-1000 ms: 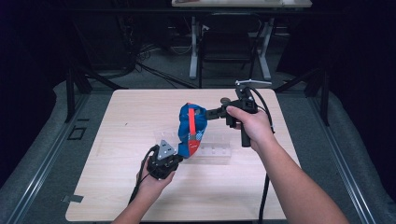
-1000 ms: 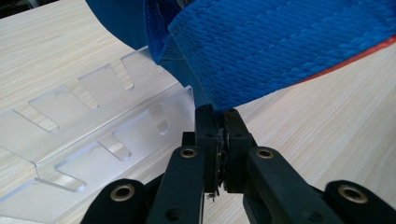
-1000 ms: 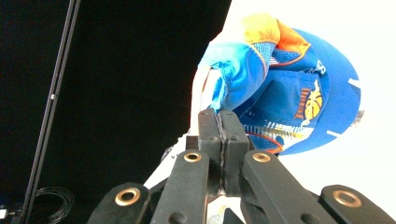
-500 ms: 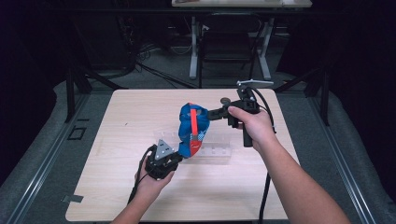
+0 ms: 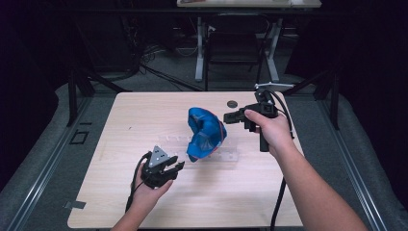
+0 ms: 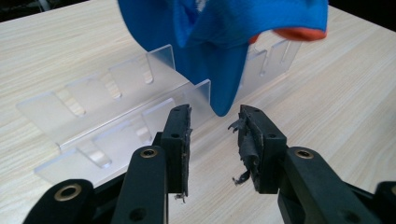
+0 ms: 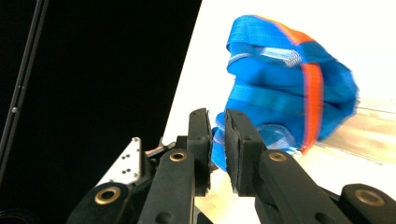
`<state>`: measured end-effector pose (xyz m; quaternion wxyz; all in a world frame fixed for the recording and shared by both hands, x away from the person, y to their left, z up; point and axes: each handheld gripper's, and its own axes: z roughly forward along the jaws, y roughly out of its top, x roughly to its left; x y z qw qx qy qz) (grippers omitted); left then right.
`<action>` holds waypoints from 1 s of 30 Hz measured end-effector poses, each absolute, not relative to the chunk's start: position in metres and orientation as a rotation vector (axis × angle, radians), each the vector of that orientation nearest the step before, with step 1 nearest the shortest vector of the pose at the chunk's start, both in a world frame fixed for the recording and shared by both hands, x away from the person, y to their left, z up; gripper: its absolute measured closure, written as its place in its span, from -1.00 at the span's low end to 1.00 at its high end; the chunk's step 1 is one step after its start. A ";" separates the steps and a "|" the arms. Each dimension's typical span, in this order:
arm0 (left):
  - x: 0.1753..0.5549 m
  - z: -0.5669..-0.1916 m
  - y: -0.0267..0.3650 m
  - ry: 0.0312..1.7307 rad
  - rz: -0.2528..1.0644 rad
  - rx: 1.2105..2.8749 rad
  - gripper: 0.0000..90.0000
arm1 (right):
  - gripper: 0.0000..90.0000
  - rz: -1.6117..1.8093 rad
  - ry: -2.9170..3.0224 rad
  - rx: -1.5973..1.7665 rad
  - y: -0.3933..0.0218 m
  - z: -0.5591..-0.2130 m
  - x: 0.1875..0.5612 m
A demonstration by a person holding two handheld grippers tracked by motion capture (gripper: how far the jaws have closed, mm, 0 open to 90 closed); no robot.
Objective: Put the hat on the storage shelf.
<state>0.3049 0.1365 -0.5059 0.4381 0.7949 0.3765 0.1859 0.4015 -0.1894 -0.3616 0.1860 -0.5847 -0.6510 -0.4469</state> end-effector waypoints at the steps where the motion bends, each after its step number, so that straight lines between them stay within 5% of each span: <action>1: 0.305 -0.506 0.138 0.942 0.467 1.971 0.43 | 0.79 -1.256 -1.831 -1.653 -0.191 -0.362 0.401; 30: 0.303 -0.513 0.182 1.053 0.466 1.936 0.21 | 0.64 -1.220 -1.889 -1.750 -0.229 -0.375 0.380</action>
